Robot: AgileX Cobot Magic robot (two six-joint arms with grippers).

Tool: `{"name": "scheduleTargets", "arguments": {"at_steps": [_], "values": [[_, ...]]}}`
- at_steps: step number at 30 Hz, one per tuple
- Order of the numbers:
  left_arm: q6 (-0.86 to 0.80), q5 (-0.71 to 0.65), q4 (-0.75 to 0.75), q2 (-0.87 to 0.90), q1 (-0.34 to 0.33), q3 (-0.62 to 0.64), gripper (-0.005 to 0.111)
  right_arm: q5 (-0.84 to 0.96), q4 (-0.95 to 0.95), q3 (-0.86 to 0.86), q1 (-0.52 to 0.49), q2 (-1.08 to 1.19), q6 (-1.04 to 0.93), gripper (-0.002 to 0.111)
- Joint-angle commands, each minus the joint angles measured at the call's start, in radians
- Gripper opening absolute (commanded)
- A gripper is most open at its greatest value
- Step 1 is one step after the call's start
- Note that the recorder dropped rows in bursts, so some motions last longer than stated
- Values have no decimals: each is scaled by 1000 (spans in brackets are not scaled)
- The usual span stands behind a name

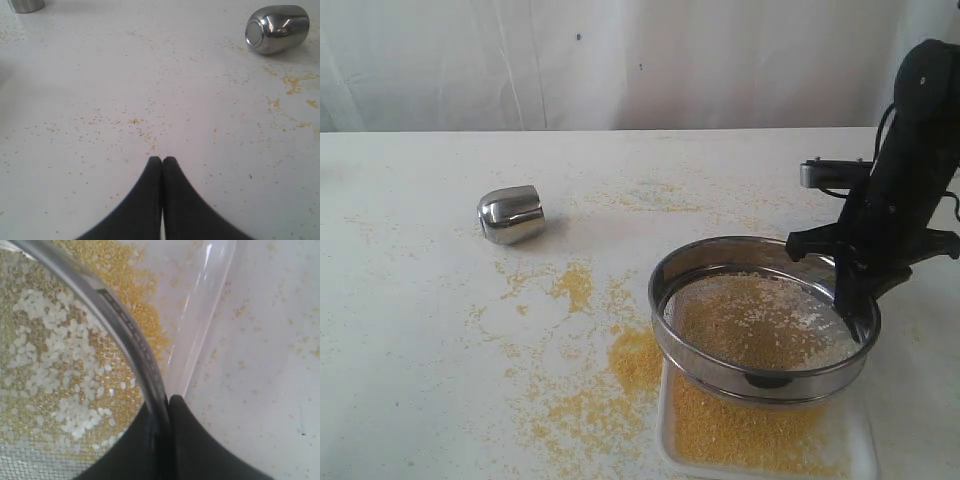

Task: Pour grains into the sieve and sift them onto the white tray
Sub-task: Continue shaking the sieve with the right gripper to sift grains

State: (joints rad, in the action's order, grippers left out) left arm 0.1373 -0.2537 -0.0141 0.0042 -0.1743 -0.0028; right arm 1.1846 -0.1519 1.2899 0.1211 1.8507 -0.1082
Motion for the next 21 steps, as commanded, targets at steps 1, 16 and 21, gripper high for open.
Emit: {"name": "scheduleTargets", "arguments": {"at_steps": [1,16,21], "values": [[-2,-1,8,-4,-2,3,0,36,-13,34,-3,13,14,0],[-2,-1,8,-4,-2,3,0,-124,22,-100,19,-88,14,0],[-2,-1,8,-4,-2,3,0,-186,14,-128,19,-88,61,0]]}}
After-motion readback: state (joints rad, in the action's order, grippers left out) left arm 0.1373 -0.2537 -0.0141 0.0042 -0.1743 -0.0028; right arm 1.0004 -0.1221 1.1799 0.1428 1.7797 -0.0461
